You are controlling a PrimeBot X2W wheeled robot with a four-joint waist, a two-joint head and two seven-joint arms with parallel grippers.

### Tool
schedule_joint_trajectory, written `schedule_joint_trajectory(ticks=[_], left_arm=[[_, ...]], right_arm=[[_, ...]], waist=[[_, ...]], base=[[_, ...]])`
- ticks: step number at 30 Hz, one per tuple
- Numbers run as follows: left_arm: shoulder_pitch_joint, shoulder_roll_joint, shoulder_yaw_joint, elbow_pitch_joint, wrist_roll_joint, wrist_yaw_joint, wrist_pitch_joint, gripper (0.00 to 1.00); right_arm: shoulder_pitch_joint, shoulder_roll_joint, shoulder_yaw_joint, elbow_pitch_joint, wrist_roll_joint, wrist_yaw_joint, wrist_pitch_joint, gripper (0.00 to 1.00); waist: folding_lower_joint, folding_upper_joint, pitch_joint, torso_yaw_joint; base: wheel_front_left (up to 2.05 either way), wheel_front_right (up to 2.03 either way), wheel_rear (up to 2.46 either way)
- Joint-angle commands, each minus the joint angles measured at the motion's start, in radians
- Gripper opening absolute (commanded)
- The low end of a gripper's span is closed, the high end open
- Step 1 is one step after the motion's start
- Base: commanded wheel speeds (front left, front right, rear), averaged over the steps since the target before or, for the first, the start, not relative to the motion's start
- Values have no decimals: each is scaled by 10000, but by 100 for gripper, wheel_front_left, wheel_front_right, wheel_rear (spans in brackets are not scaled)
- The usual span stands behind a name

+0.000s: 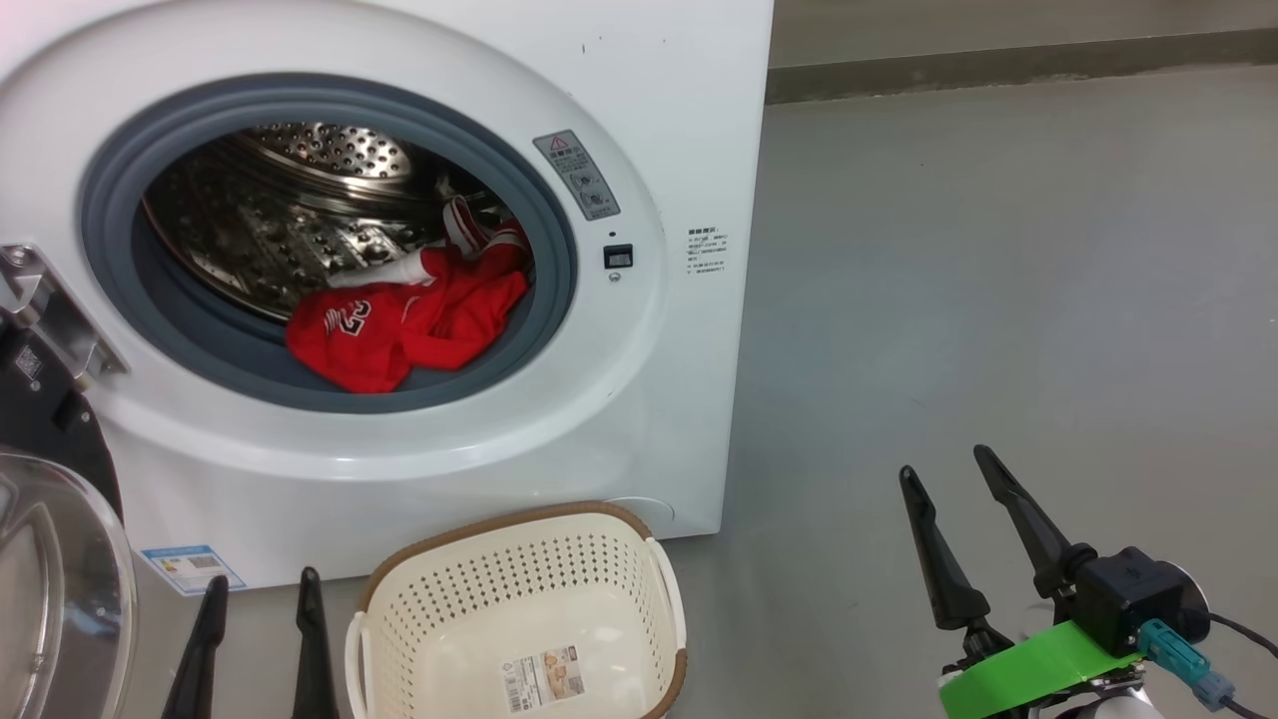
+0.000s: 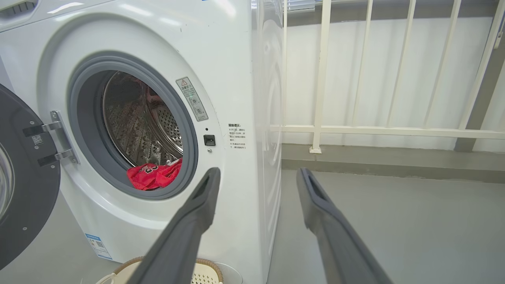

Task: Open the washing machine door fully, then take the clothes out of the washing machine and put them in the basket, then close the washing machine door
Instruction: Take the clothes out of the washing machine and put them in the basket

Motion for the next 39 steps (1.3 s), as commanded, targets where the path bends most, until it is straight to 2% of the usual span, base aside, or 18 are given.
schedule_joint_trajectory(ticks=[1, 16, 20, 32, 39], left_arm=[[-242, 54, 283, -257, 9, 79, -43, 100], [-223, 72, 239, -229, -64, 144, -55, 100], [-280, 4, 221, -258, -456, 74, -56, 100], [-1094, -97, 116, -268, -938, 217, -60, 100], [-2000, -58, -2, -31, -1036, 153, -60, 100]], right_arm=[[-312, -6, 249, -215, -38, 62, -65, 100], [-290, -6, 351, -203, -68, 62, -65, 100], [-291, -6, 335, -226, -166, 62, -65, 100], [-539, -6, 317, -429, -298, 62, -65, 100], [-966, -6, 404, -529, -476, 62, -65, 100]], waist=[[1, -1, -1, 4], [1, -1, 37, 150], [1, -1, 177, 240], [1, -1, 1020, 560], [1, -1, 1764, 731]], base=[[0, 0, 0], [0, 0, 0], [0, 0, 0], [0, 0, 0], [0, 0, 0]])
